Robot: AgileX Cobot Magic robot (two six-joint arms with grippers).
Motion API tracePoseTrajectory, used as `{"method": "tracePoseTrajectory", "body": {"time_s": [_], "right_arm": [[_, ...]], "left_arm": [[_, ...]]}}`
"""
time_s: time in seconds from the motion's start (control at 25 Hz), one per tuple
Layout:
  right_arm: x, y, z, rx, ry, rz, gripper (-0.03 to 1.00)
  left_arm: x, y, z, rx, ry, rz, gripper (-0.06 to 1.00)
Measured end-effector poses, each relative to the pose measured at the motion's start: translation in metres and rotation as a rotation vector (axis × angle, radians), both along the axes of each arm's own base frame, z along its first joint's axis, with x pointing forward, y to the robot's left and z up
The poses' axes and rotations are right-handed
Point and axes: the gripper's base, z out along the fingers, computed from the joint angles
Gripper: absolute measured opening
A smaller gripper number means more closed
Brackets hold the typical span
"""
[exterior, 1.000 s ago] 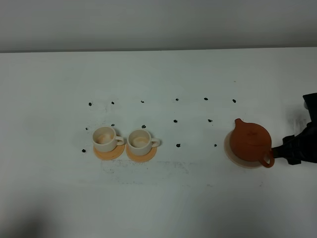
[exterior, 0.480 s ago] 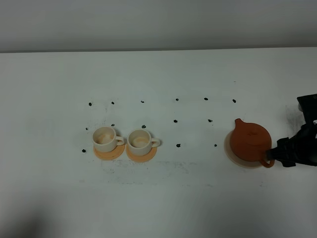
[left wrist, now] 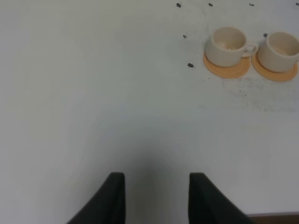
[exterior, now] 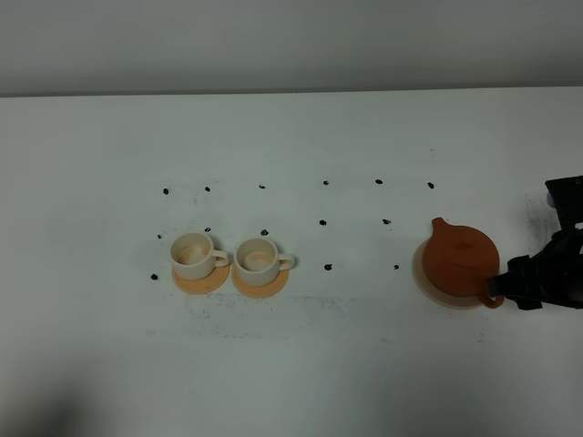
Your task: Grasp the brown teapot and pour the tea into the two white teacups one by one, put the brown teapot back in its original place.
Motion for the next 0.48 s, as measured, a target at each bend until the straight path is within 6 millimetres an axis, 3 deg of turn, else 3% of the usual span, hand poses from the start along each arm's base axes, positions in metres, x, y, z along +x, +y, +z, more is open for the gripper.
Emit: {"method": "tracePoseTrajectory", "body": {"time_s": [0.48], "right_arm": [[-0.0003, 0.0027, 0.0001, 0.018, 0.001, 0.034, 0.53]], "left_arm": [[0.0, 0.0, 0.0, 0.0, 0.0, 0.0, 0.31]]}}
